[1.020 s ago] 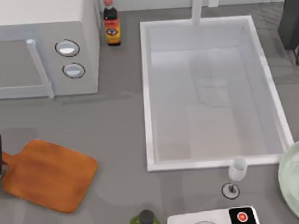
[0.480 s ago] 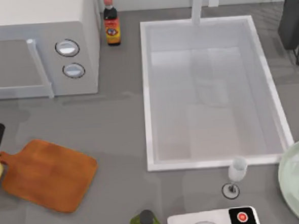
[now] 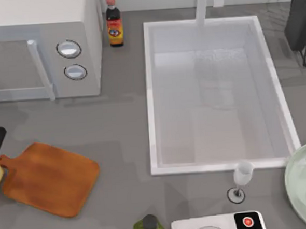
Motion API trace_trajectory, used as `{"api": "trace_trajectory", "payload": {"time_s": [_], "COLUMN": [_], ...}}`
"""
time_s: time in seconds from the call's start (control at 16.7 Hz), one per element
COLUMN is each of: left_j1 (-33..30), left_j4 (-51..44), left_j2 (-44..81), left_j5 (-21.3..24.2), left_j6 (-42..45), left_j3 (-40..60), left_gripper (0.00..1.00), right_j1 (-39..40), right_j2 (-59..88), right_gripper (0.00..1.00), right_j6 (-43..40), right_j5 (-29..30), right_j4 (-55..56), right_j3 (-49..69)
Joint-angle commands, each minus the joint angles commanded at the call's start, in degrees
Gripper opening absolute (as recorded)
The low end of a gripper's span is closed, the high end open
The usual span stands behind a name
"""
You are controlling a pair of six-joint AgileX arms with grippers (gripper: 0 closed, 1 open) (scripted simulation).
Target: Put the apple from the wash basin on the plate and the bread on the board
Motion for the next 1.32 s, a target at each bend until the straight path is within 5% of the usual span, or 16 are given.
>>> {"api": "trace_trajectory", "payload": {"time_s": [0.96, 1.32], "left_j1": [0.12, 0.12], "left_j4": [16.33, 16.33], "left_j2": [7.02, 7.02], "left_j5": [0.02, 0.02], "left_j6": [0.23, 0.23], "left_j3": [-9.31, -9.31], "left_gripper": [1.00, 0.55], "right_j1": [0.00, 0.00], "right_j2": [0.00, 0.00], "right_gripper": [1.00, 1.00], "right_j6": [0.00, 0.00], "right_j5": [0.00, 0.00], "right_j4": [0.00, 0.00], "right_j3": [0.00, 0.00]}}
